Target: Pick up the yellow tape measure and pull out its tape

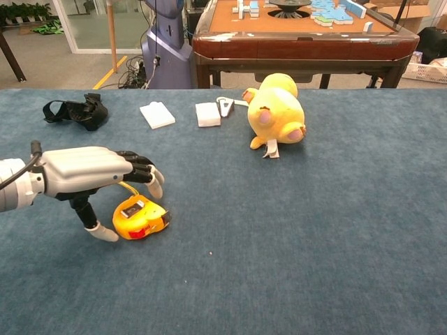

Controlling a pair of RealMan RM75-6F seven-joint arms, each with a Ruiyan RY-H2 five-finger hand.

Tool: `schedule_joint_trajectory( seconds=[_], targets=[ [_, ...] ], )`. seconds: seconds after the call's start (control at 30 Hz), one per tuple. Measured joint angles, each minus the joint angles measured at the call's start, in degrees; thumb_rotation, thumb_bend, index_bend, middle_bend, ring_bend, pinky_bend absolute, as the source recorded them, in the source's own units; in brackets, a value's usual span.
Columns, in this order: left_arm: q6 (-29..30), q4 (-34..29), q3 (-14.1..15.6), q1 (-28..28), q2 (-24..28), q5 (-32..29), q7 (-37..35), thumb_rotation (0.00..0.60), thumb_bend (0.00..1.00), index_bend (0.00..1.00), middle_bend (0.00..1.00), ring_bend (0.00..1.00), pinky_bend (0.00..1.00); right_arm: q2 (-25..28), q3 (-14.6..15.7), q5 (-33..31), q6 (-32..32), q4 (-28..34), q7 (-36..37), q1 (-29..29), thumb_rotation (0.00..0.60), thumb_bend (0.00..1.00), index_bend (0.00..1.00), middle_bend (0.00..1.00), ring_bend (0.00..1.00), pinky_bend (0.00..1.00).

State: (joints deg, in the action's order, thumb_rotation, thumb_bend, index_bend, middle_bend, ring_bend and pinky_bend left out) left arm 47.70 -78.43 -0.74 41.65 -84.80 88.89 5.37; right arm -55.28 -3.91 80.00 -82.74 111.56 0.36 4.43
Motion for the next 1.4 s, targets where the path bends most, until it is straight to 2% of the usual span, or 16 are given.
schedule_joint_trajectory(
  seconds=[0.33,0.73,0.97,1.2,1.4],
  targets=[
    [-0.15,0.83,1.07,0.65,-0.71,-0.13,-0.23,0.600,0.14,0.30,0.20,0.04,0.02,-0.10,-0.31,-1.12,0.06,0.28,-0.58,-0.30,0.600,0.18,0.42,0.14,0.00,0.00],
    [1.60,3.61,1.65,0.76,-1.90,0.57,-3.67,0.600,0.14,0.45,0.37,0.14,0.02,-0.03,-0.58,-1.63,0.20,1.25,-1.49,-0.39,0.600,0.18,0.42,0.15,0.00,0.00],
    [4.20,4.11,1.25,-0.44,-1.88,-0.27,-8.90,0.600,0.14,0.48,0.42,0.19,0.02,0.35,-0.83,-1.08,1.35,2.05,-1.61,0.43,0.600,0.18,0.42,0.15,0.00,0.00],
    [6.58,0.67,-0.34,-1.92,0.71,-2.91,-10.53,0.600,0.14,0.49,0.43,0.21,0.02,1.73,-1.66,-0.03,5.57,4.40,-0.90,3.46,0.600,0.22,0.42,0.16,0.00,0.00],
    [8.66,-5.42,-2.48,-2.84,3.40,-5.57,-8.33,0.600,0.14,0.49,0.44,0.21,0.02,2.78,-4.51,-0.73,12.75,7.45,0.17,9.78,0.600,0.22,0.42,0.16,0.00,0.00]
  ],
)
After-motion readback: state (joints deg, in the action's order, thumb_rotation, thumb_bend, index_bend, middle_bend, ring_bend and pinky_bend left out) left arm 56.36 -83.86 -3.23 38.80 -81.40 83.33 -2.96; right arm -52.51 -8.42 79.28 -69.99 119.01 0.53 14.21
